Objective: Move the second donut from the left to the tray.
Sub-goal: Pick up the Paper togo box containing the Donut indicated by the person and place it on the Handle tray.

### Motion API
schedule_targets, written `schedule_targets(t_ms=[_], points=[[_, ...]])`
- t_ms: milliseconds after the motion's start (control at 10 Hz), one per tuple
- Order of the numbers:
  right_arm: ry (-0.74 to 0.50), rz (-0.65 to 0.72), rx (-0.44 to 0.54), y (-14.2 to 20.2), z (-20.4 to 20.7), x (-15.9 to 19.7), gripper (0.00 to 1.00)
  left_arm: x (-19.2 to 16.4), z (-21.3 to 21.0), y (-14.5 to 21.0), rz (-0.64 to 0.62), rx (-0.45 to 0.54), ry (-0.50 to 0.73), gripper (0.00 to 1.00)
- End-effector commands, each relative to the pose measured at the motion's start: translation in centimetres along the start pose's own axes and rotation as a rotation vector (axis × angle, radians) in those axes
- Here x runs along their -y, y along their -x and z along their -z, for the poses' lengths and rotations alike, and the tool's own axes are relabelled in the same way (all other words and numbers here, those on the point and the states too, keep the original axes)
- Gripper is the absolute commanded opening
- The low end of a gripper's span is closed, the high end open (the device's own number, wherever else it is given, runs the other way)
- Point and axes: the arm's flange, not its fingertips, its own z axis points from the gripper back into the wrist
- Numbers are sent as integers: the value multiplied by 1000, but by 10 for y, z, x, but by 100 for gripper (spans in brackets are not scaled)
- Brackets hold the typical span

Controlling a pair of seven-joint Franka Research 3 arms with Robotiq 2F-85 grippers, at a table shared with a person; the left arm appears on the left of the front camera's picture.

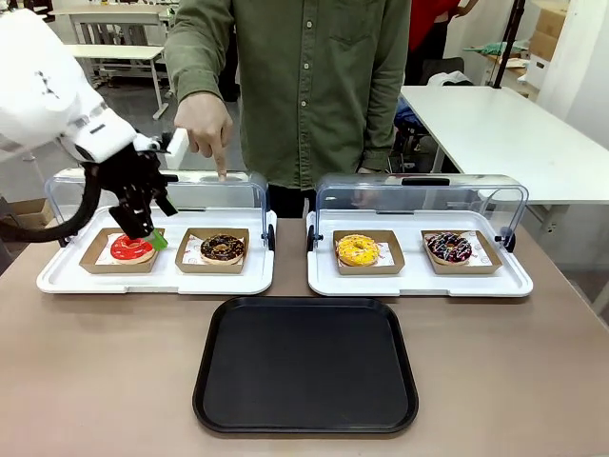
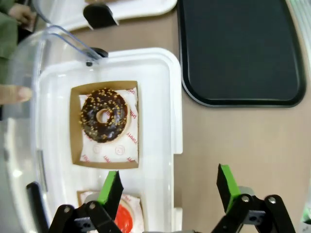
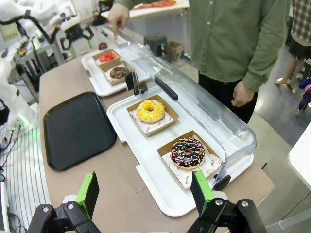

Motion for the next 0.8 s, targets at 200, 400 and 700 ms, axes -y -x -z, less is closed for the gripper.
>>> schedule_targets(t_ms=[200,400,700], points=[[3,-8,26,-2,1,-3,100,0,0,0,0,0,0,100],[3,-8,26,-2,1,-3,100,0,0,0,0,0,0,100],[3,-8,26,-2,1,-3,100,-6,35,-11,6,-101,-61,100]])
